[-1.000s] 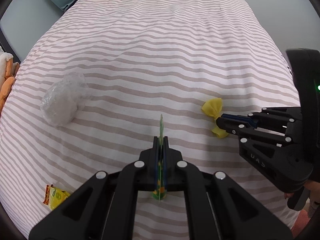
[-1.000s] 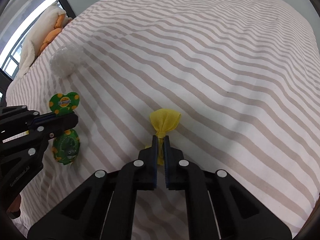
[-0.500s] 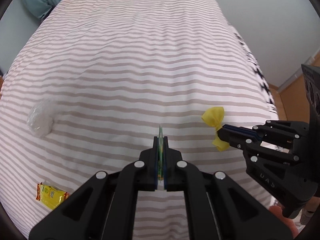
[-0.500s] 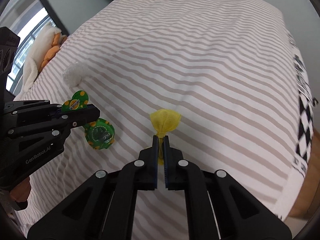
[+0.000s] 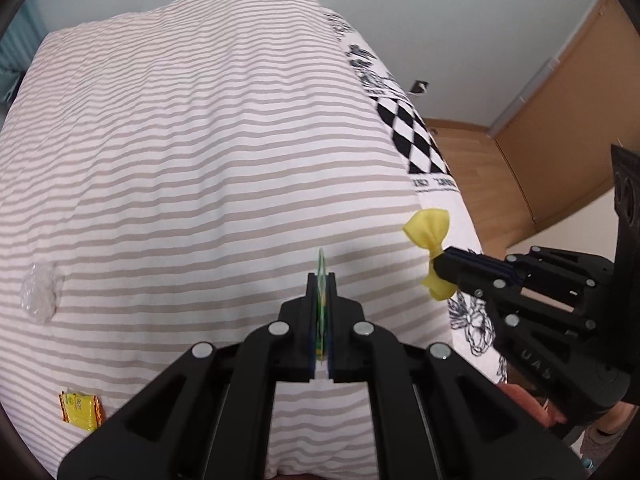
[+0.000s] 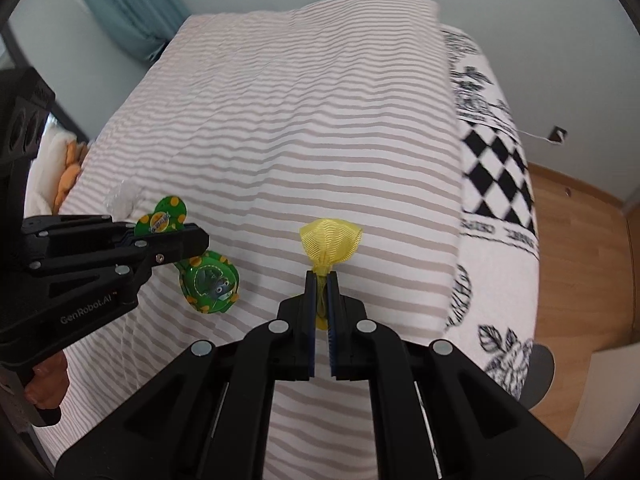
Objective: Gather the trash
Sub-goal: 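Grasp the green bone-shaped wrapper with left tool while right tool grasps the yellow bow, then carry the wrapper and yellow bow over the grey bin with both tools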
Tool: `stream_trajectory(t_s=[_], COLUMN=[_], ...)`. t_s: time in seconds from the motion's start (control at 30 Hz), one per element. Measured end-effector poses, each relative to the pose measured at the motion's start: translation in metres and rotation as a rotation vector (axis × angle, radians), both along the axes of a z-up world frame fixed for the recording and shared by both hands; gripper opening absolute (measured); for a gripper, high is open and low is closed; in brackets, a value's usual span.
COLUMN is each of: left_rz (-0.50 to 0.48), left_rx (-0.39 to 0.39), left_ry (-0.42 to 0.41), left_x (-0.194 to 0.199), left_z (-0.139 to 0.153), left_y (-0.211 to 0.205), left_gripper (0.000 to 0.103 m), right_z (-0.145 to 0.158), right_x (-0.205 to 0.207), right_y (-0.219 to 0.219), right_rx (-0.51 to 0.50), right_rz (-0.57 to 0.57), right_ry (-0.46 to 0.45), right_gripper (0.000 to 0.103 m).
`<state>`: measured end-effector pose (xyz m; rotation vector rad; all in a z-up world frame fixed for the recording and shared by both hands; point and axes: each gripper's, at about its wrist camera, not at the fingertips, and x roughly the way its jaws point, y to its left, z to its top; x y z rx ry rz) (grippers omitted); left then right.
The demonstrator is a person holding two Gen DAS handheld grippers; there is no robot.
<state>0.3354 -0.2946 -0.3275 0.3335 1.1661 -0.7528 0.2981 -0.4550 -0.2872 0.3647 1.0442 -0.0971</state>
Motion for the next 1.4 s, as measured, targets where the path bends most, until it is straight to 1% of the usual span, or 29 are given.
stream_trajectory(t_s=[0.1, 0.2, 0.37, 0.5, 0.7, 0.83, 0.93, 1.03, 1.13, 1.27, 1.4], left_rz=[-0.045, -0.097, -0.191, -0.288, -0.455, -0.556, -0.627, -0.693, -0.757, -0.809, -0.838], left_rx=[0.019, 0.043, 0.046, 0.042, 0.029, 0.021, 0.035, 0.05, 0.069, 0.069, 0.058], left_ry=[0.008, 0.005, 0.02, 0.042, 0.092, 0.139, 0.141, 0.157, 0.16, 0.175, 0.187], left_x=[-0.014, -0.029, -0.063, -0.094, -0.143, -0.175, -0.199, -0.217, -0.236, -0.256, -0.267], left_z=[-0.001, -0.009, -0.024, -0.041, -0.077, -0.108, -0.133, -0.157, -0.176, -0.191, -0.203], left_y=[-0.021, -0.054, -0.124, -0.189, -0.287, -0.346, -0.384, -0.413, -0.432, -0.451, -0.463], left_gripper=[0.004, 0.004, 0.004, 0.004, 0.004, 0.004, 0.004, 0.004, 0.004, 0.004, 0.004], right_z=[-0.006, -0.021, -0.045, -0.06, -0.094, -0.128, -0.154, -0.176, -0.191, -0.206, -0.221], right_x=[-0.024, -0.055, -0.117, -0.165, -0.232, -0.273, -0.294, -0.31, -0.32, -0.331, -0.341], right_y=[-0.017, -0.045, -0.1, -0.153, -0.235, -0.279, -0.305, -0.326, -0.34, -0.35, -0.358], right_rx=[0.022, 0.047, 0.054, 0.032, 0.006, -0.004, 0.001, 0.008, 0.012, 0.026, 0.031], right_rz=[-0.063, -0.132, -0.231, -0.312, -0.498, -0.618, -0.689, -0.734, -0.764, -0.791, -0.808], right_ry=[-0.008, 0.0, 0.047, 0.09, 0.134, 0.166, 0.182, 0.191, 0.199, 0.204, 0.206], right_gripper=[0.004, 0.004, 0.004, 0.004, 0.004, 0.004, 0.004, 0.004, 0.004, 0.004, 0.004])
